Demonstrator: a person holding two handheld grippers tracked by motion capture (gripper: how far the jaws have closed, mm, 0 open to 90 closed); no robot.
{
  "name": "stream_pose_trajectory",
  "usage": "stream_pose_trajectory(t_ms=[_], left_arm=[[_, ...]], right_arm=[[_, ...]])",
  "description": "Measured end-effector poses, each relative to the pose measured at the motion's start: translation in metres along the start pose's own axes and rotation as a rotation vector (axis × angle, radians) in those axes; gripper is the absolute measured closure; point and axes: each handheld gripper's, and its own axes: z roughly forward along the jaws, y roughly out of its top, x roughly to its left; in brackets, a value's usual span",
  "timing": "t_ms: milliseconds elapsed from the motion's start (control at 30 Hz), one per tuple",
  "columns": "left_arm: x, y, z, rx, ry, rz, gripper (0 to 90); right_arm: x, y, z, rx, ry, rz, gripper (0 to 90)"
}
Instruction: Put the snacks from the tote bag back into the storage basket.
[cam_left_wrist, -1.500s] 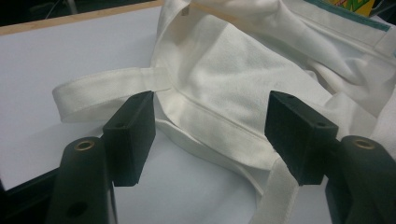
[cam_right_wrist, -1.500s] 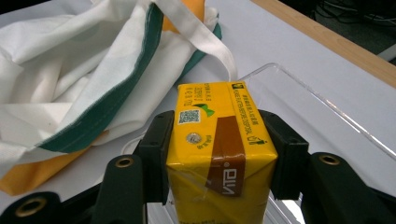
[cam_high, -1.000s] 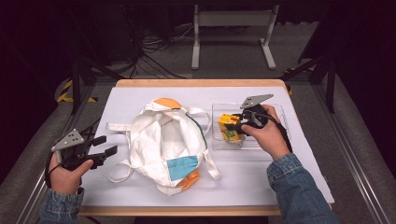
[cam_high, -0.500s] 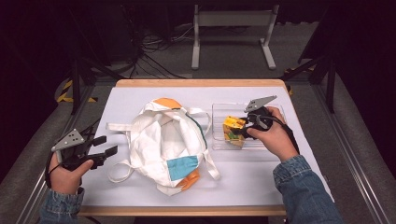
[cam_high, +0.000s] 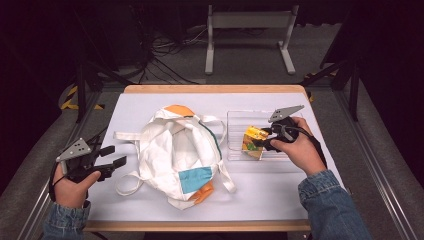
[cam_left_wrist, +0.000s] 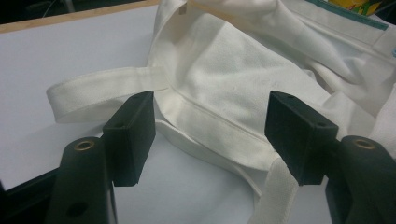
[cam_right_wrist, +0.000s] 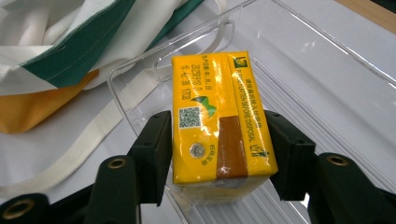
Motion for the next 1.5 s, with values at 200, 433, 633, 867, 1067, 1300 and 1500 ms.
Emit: stream_pose_trajectory(t_ms=[200,433,633,867,1067,1300,1500], left_arm=[[0.0,0.0,0.0,0.0,-0.001,0.0,34.4],[0.0,0.0,0.0,0.0,-0.001,0.001,34.4],[0.0,0.0,0.0,-0.002,-0.002,0.0,34.4],[0.0,0.0,0.0,-0.001,-0.003,-0.002,34.3],[0.0,0.0,0.0,-0.001,-0.002,-0.003,34.3],[0.001,-0.001,0.0,-0.001,-0.002,-0.005,34.3],[0.001,-0.001,-0.001,-0.004,-0.001,-0.005,34.3]], right_arm=[[0.002,0.004,-0.005,-0.017,-0.001,0.019,35.0],[0.005,0.022,-0.016,0.009,0.008,-0.015,28.4],[0.007,0.038,-0.019,0.05,0.006,-0.009,25.7],[0.007,0.046,-0.013,0.111,-0.006,-0.001,25.7],[0.004,0.047,-0.003,0.156,-0.031,0.043,26.4],[0.006,0.043,0.009,0.182,-0.035,0.069,29.7],[0.006,0.04,0.015,0.205,-0.041,0.067,34.1]])
